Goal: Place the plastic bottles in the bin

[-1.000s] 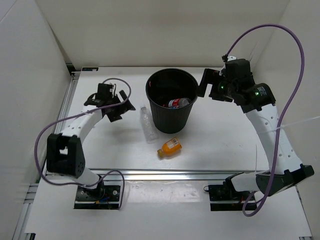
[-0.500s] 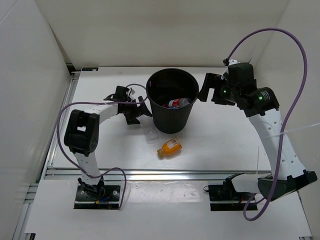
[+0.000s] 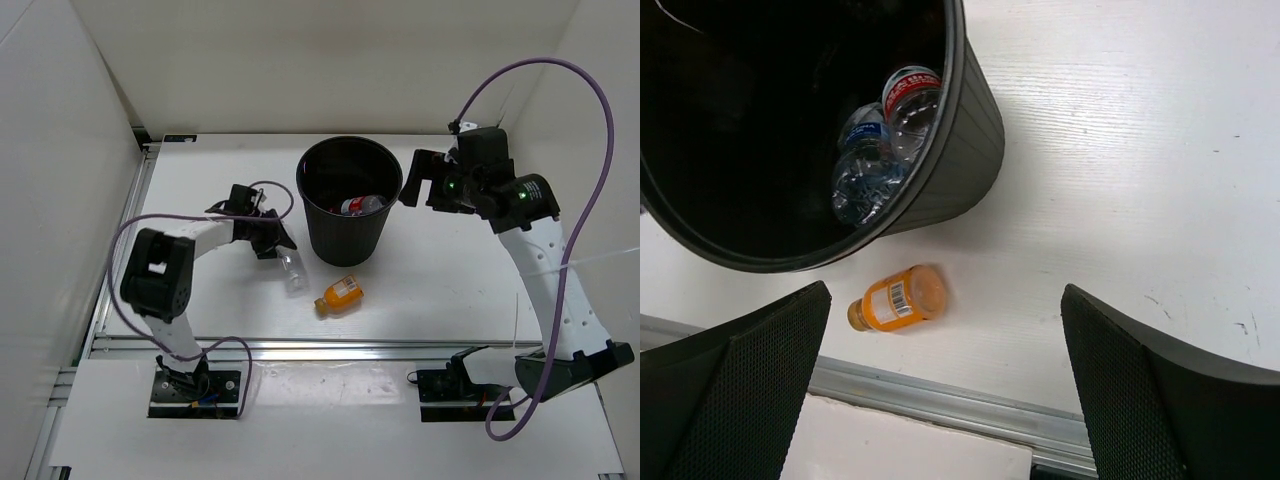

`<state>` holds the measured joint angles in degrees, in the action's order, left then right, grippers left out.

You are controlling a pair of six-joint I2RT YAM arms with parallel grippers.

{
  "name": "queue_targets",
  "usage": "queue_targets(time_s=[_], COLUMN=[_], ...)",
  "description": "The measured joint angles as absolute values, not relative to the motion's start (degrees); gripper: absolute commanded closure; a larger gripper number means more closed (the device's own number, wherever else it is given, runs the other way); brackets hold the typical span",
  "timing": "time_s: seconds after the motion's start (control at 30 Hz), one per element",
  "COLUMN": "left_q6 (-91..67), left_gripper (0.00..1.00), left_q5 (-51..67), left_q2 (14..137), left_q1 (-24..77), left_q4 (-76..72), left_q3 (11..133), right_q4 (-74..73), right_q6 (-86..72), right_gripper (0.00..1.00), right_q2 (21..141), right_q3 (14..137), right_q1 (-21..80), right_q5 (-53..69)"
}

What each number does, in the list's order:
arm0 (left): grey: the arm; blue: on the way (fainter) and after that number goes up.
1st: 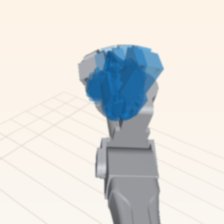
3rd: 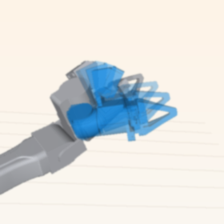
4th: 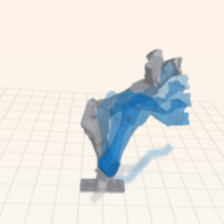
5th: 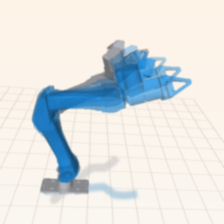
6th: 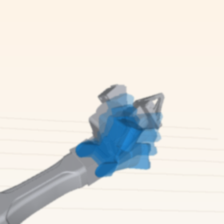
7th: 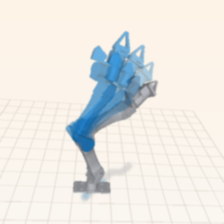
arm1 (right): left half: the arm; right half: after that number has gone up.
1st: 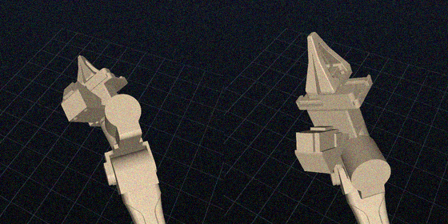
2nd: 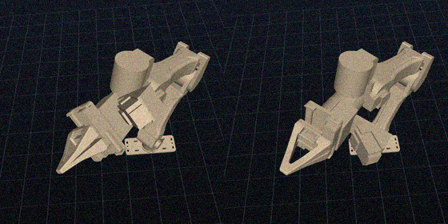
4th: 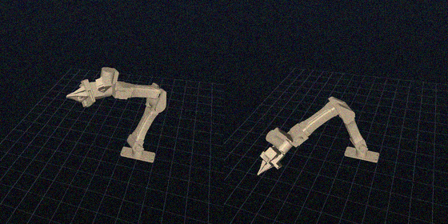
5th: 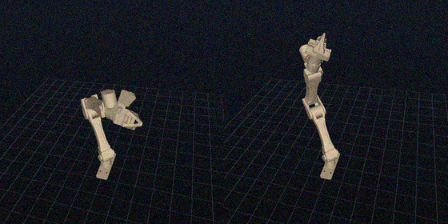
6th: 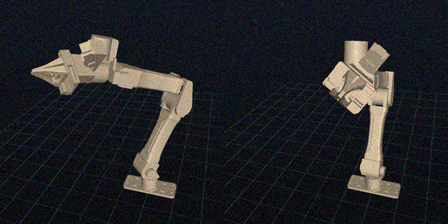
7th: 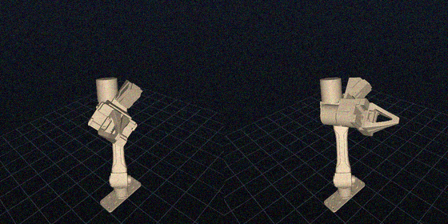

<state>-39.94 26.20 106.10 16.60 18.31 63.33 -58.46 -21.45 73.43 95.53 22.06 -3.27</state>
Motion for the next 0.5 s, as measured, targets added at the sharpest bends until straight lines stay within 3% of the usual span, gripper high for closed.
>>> queue_targets(time_s=[0.13,0.2,0.33,0.5], left_q6=[-40.8,-41.0,-39.8,-35.5], left_gripper=[0.56,0.62,0.61,0.56], left_q5=[19.1,15.0,3.8,-3.4], left_q2=[91.7,85.3,81.3,91.3], left_q1=[15.0,14.2,16.1,25.5], left_q4=[25.5,29.5,34.7,38.6], left_q3=[59.0,63.2,84.3,118.0], right_q4=[-58.1,-57.3,-56.4,-55.0], right_q6=[-22.2,-22.6,-24.0,-27.4], right_gripper=[0.0,0.0,0.0,0.0], right_q2=[73.2,72.7,72.4,72.3], right_q3=[94.7,93.0,89.4,85.8], right_q1=[20.8,20.3,19.5,17.7], right_q5=[-3.2,-2.8,-2.0,0.6])
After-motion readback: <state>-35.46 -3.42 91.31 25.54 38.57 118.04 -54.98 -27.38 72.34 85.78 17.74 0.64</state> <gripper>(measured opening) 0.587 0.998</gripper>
